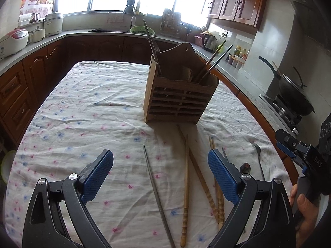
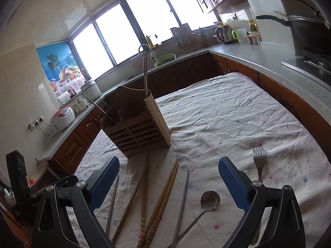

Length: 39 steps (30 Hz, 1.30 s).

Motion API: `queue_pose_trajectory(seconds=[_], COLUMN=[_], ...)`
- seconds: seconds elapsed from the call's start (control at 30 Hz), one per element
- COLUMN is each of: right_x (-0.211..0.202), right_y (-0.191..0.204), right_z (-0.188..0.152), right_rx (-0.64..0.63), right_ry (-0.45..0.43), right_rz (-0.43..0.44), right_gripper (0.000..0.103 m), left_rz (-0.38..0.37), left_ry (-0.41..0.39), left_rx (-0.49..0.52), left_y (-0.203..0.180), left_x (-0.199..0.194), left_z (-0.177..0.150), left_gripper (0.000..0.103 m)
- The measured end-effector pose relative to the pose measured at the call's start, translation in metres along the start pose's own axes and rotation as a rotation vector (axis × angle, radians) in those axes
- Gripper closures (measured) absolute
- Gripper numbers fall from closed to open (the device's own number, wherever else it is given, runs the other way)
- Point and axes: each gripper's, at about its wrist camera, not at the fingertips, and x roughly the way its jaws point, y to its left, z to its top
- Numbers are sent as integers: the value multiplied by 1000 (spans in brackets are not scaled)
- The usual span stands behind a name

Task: Organize utensils
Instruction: 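Withdraw both tools from the holder back over the remaining utensils, then grasp a wooden chopstick with the left tool while the right tool grasps a metal chopstick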

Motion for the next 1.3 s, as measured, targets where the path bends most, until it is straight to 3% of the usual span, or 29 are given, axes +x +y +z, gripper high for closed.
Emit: queue_pose_trajectory(seconds=[0.1, 0.2, 0.37, 0.9, 1.2, 1.3], right_x=[11, 26, 46, 85, 112, 117], right_y=[0, -1, -6, -16, -16, -12], right_z=[-2, -5, -12, -19, -30, -29], right_rx=[-15, -20, -16, -31, -85, -122], right_ry=[37, 89, 155, 274, 343, 349], right_rz=[-19, -29, -46, -78, -127, -145], right_gripper=[17, 34, 57, 72, 77, 78], left_rz=[-6, -10, -24, -44, -48, -53], left_ry=[39, 76, 169, 314, 314, 309], left_rx=[27, 63, 111, 171, 185, 198], left_y=[-7, -17, -32, -49, -52, -55], left_x=[15, 30, 60, 120, 133, 138], left_z=[0, -2, -4, -8, -3, 0], left_gripper=[8, 10, 26, 55, 57, 64])
